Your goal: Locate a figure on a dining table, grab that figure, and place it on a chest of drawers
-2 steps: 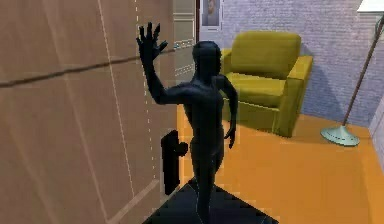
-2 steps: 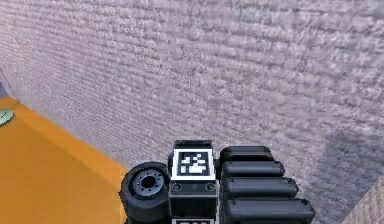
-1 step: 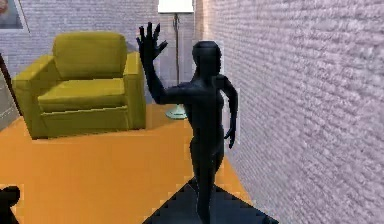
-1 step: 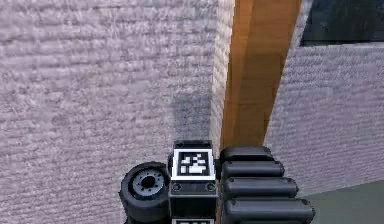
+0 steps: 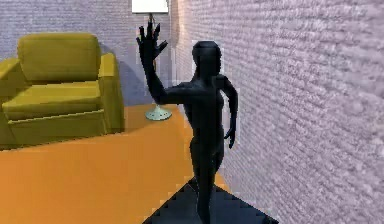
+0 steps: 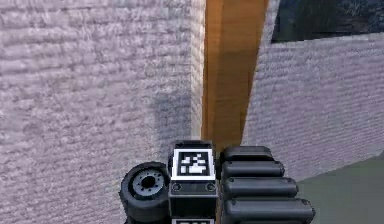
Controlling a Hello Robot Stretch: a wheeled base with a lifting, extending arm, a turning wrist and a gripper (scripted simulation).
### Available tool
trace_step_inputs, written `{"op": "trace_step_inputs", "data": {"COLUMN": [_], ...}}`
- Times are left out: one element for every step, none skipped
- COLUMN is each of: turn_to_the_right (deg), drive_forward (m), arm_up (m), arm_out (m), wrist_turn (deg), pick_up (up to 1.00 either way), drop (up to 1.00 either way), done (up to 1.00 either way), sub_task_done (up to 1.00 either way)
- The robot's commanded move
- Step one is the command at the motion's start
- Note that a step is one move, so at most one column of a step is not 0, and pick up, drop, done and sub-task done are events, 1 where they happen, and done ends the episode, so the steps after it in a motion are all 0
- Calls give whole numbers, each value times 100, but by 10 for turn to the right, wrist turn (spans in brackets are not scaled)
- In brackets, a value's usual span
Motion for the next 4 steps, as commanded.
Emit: {"op": "trace_step_inputs", "data": {"turn_to_the_right": [0, -450, -300, 0], "drive_forward": [85, 0, 0, 50], "arm_up": [0, 0, 0, 0], "arm_out": [0, 0, 0, 0], "wrist_turn": [0, 0, 0, 0], "pick_up": [0, 0, 0, 0], "drop": [0, 0, 0, 0], "done": [0, 0, 0, 0], "sub_task_done": [0, 0, 0, 0]}}
